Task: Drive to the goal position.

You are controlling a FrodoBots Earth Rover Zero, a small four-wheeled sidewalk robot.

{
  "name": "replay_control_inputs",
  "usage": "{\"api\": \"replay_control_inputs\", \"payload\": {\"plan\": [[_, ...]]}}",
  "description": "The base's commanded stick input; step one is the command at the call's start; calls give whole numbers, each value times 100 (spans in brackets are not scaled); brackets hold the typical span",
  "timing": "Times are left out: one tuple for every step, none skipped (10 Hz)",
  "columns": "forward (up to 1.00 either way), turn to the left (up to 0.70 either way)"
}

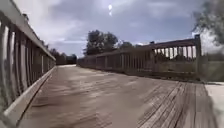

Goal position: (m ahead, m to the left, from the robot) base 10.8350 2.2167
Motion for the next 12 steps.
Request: {"api": "replay_control_inputs", "payload": {"plan": [[85, 0], [85, 0], [85, 0], [85, 0], [85, 0], [85, 0], [85, 0], [85, 0], [85, 0], [85, 18], [85, 34], [85, 34]]}}
